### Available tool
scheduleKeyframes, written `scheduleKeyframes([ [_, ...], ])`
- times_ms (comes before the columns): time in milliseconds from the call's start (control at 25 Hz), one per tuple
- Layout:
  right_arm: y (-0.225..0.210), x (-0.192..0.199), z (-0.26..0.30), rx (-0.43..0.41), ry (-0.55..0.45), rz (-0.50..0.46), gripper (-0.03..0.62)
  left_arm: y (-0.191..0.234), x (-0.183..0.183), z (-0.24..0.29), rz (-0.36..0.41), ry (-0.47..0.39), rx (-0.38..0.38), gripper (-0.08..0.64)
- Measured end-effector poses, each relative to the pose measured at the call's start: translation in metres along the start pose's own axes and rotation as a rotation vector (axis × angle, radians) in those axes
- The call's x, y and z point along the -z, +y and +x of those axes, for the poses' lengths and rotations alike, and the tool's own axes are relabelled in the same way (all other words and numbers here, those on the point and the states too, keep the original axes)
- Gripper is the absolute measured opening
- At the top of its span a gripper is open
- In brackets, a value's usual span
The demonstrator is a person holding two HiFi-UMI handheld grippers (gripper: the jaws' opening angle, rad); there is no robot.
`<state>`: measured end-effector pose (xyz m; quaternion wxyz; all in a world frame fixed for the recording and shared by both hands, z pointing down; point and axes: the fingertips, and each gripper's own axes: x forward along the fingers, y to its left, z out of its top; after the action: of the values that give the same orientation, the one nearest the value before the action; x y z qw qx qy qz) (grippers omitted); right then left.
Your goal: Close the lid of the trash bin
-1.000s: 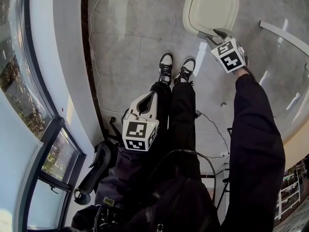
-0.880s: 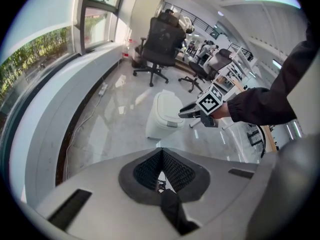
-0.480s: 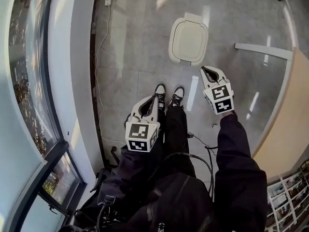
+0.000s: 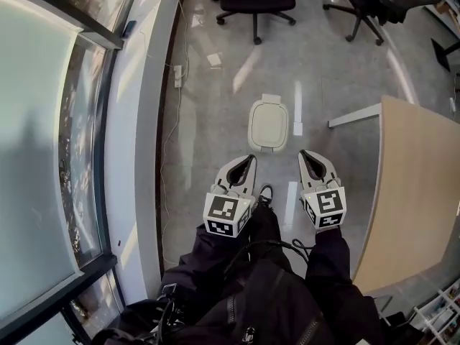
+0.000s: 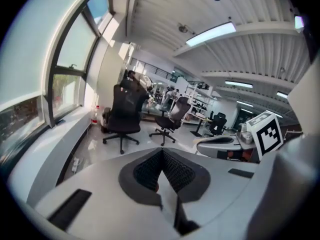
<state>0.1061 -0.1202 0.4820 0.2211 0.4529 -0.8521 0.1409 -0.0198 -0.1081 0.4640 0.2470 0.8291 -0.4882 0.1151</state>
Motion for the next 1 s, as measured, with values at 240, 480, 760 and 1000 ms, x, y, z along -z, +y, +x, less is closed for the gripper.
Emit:
scheduleKeyframes([
  [240,0.002,-0.086,-0.066,0.090,-0.172,-0.007,0.006,-0.031,-0.082,-0.028,0.072,-0.113,0.003,0.002],
  [480,0.013,-0.161,-0.111,0.125,-0.321,-0.037,0.006,-0.057,-0.142,-0.056,0.123,-0.217,0.037,0.002],
  [760,0.027,-0.212,-0.150,0.146,-0.438,-0.058,0.006,-0.063,-0.198,-0.089,0.185,-0.306,0.023,0.002],
  [1000,0.028,-0.242,-0.178,0.168,-0.499,-0.096,0.006,-0.075,-0.226,-0.105,0.218,-0.362,0.019,0.002],
])
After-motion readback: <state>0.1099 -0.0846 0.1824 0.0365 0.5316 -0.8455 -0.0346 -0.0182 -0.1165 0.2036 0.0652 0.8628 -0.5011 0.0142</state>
